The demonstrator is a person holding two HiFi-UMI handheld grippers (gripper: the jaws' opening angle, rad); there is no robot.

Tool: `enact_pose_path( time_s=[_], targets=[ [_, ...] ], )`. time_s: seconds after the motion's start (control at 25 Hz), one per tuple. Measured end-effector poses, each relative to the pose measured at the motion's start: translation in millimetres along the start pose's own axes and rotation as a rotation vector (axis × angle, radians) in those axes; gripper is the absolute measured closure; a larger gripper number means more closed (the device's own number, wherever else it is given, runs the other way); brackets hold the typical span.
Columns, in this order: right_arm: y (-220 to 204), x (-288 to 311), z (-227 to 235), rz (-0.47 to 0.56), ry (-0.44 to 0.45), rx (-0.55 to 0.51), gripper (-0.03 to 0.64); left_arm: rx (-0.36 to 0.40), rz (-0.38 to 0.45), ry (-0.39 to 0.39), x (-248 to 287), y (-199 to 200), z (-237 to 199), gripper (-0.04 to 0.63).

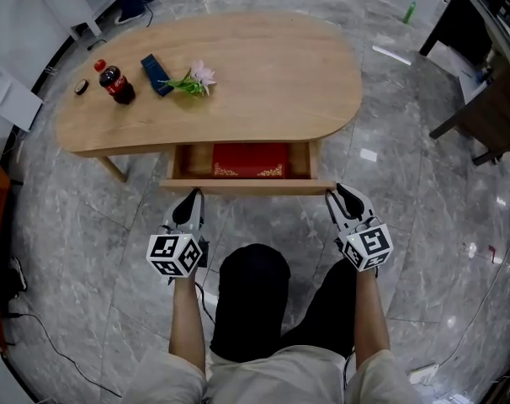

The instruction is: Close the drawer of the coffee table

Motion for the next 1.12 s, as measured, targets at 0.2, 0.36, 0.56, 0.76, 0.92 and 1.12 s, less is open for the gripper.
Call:
enact_pose_path(
  time_s=[0.2,0.36,0.56,0.76,0.92,1.12],
  targets=[
    [1,13,8,0.009,-0.027,0.036,0.512,0.016,-0.014,-0.001,15,6,-4,0.586],
    [5,24,14,0.009,-0.034,0.037,0.514,0.014,-0.008,0.000,25,10,-9,0.586],
    [8,35,23,0.009,-0.047,0.043,0.514,0.009,0.005,-0.023,39,14,-15,0.586],
    [14,48,26,-0.037,-0.068,0.036,0.515,-0.006,-0.002,-0.038,51,18,-24,0.586],
    [17,57,32,-0.038,-0.072,0.041,0.517,0.003,-0.003,-0.048,60,22,-28,0.586],
    [18,63,39,-0.017,-0.066,0.061,0.517,0.009,0.005,-0.049,68,26,-28,0.586]
  ],
)
Point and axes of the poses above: the fingertips, and each gripper's own axes: x forward along the fingers, z to its right, y out of its top, the point moved 10 cm from there along -x, backward along the fingers, and after that the axes turned 3 degrees about -y, right-handed, at the moved point
